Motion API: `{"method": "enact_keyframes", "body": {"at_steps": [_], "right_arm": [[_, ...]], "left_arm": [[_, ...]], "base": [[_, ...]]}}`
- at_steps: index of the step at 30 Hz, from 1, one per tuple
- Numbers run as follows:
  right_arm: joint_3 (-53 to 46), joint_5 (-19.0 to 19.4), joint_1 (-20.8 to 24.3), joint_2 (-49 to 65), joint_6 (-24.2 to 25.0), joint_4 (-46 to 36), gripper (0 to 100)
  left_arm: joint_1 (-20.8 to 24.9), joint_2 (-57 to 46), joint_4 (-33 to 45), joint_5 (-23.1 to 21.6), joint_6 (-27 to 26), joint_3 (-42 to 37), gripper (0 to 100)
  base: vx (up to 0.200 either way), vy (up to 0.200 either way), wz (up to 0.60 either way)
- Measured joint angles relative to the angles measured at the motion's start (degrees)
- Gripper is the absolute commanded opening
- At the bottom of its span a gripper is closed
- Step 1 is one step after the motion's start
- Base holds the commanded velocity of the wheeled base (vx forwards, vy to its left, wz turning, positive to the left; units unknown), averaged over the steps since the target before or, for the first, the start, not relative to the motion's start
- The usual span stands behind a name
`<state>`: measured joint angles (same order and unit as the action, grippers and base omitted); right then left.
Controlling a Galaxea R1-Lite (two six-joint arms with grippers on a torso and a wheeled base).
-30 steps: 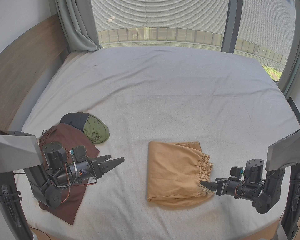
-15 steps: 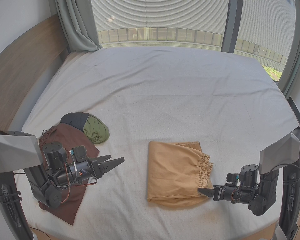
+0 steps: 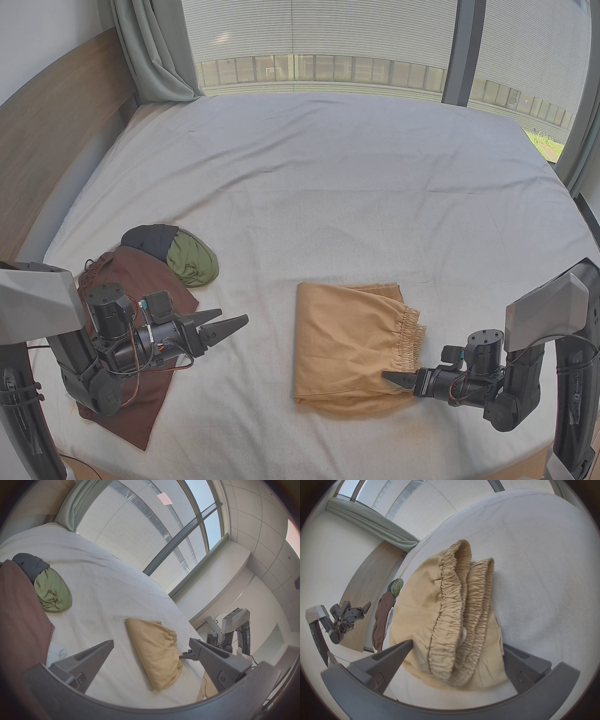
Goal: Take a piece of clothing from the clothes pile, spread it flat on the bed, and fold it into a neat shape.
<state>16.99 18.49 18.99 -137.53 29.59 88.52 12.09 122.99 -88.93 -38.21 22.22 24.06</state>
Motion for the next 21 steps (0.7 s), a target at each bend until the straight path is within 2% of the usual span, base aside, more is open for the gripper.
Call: {"method": "enact_keyframes", "body": {"at_steps": [5, 14, 15, 21], "right_arm": [[1.7, -0.2, 0.9, -0.2, 3.2, 0.0, 100], [2.2, -0.2, 1.2, -0.2, 3.6, 0.0, 100], [2.3, -0.2, 1.2, -0.2, 3.6, 0.0, 0], [2.6, -0.2, 1.2, -0.2, 3.6, 0.0, 0]], "left_arm": [[-0.1, 0.0, 0.0, 0.0, -0.5, 0.0, 100], [-0.3, -0.1, 0.0, 0.0, -0.5, 0.0, 100], [-0.3, -0.1, 0.0, 0.0, -0.5, 0.0, 100], [-0.3, -0.1, 0.0, 0.0, -0.5, 0.1, 100]], "base": [[0.000, 0.000, 0.00], [0.000, 0.000, 0.00], [0.000, 0.000, 0.00], [0.000, 0.000, 0.00]]}}
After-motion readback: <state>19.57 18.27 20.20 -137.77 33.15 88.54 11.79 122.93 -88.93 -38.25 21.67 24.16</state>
